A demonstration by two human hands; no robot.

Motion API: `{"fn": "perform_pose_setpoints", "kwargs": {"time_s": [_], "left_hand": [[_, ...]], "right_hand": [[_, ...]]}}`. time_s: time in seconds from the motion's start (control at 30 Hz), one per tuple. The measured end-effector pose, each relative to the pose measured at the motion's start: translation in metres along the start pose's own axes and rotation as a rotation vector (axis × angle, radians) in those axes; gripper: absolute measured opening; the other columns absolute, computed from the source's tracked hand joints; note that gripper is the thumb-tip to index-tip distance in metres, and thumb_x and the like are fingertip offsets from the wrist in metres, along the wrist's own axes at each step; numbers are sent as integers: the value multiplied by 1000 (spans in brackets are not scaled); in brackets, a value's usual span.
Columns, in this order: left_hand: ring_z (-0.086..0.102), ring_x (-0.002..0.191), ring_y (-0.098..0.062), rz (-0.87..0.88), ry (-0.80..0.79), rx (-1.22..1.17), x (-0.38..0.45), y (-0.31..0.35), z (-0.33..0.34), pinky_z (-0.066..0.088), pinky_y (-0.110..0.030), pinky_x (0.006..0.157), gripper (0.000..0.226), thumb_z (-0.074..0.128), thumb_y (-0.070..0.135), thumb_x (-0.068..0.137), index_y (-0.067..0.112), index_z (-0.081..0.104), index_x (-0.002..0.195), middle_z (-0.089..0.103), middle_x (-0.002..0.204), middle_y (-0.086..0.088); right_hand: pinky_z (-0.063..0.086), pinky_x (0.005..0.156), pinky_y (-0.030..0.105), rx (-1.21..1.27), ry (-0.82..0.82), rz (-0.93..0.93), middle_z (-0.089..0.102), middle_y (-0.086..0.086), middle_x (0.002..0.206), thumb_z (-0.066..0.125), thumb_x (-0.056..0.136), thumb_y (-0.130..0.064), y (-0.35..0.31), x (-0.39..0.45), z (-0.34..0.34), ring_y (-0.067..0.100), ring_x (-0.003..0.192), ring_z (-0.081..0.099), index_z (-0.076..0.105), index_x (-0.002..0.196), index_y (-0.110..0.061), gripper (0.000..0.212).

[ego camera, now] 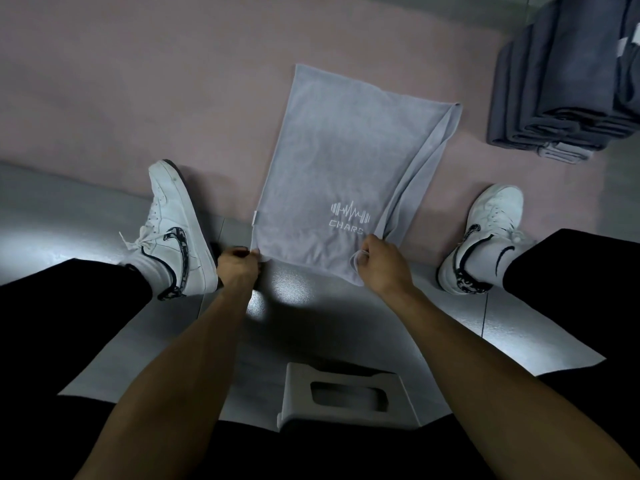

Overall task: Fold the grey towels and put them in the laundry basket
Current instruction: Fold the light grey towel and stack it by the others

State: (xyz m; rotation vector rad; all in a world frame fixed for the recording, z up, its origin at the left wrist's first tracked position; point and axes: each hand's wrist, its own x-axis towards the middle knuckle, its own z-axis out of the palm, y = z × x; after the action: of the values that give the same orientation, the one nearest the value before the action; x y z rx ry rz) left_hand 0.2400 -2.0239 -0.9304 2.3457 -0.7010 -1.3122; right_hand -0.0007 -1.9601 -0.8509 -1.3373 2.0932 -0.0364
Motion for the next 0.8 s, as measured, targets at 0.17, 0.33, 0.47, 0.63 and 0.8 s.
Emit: {"fn": "perform_pose_setpoints", "kwargs": {"time_s": [0.17,0.33,0.47,0.63,0.8], "left_hand": [[63,60,-23,-5,-100,140,0,9,-1,60,-42,79,12,75,11,81,5,74,91,68,75,-13],[61,53,-20,-30,-256,198,-13,24,2,60,-43,76,10,76,8,80,8,69,73,66,63,-9],[61,50,-15,40,-334,194,-53,55,2,58,-30,62,21,63,12,92,8,59,72,65,65,-9],[58,36,-10,239,-426,123,-101,104,-10,52,-22,43,25,50,11,99,2,50,75,63,49,-6],[68,55,-17,533,-565,-400,-161,162,-43,58,-27,57,16,50,9,100,9,49,84,68,64,-7]], "right_hand": [[36,65,29,0,21,-26,52,2,81,41,93,-12,-2,1,2,21,76,49,46,82,-14,12],[38,64,29,-31,-4,-64,65,11,88,44,89,-5,-1,3,-5,30,82,62,49,73,-16,20],[44,69,34,-51,54,-60,66,14,99,42,94,-9,1,-4,-26,34,91,62,55,89,-9,14],[47,74,39,25,222,-20,64,21,105,42,97,-14,-5,-21,-73,38,97,62,49,103,-2,15],[39,69,36,449,717,-158,58,13,91,45,98,-19,-19,-50,-142,33,85,56,49,96,-9,11]]}}
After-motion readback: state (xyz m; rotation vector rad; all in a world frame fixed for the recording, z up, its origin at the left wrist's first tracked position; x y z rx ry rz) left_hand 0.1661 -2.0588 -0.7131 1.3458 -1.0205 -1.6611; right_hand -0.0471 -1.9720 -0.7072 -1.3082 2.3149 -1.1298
